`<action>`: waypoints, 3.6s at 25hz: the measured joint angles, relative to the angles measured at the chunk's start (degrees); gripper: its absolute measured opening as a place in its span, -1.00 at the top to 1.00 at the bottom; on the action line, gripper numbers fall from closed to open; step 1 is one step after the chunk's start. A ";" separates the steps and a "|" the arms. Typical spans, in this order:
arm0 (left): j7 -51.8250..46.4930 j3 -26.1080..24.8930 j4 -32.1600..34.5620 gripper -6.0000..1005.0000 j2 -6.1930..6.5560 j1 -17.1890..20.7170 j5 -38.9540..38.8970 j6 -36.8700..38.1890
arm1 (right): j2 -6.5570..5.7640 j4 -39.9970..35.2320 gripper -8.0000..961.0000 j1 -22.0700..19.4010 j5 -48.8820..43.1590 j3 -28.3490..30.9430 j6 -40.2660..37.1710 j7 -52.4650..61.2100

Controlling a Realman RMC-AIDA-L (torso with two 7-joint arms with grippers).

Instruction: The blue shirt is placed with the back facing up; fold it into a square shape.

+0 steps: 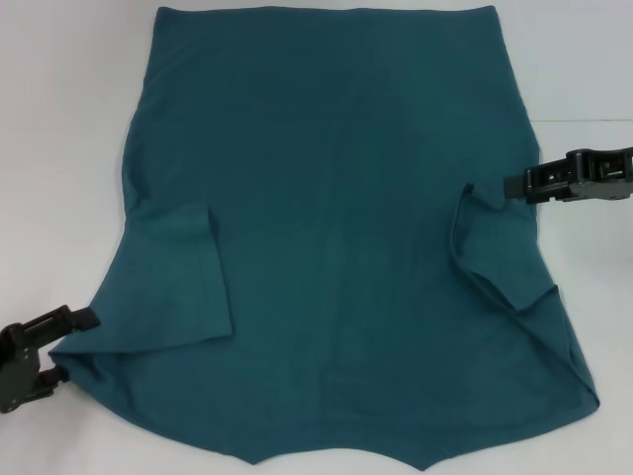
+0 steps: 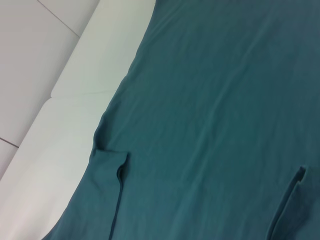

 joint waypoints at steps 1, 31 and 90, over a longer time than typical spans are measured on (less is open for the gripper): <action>-0.07 -0.04 0.00 -0.82 -0.03 0.13 0.01 -0.26 | 0.00 -0.06 -0.02 0.00 0.04 0.00 0.00 0.00; 1.64 0.02 -1.61 -0.23 0.28 -0.59 -0.92 -3.42 | -0.23 -0.17 -0.03 -0.56 0.52 0.00 -0.70 -0.75; 10.64 -0.14 -3.12 0.98 1.39 -3.18 -5.33 3.28 | -5.51 0.08 -0.03 -6.93 -9.92 -0.79 -11.45 -2.52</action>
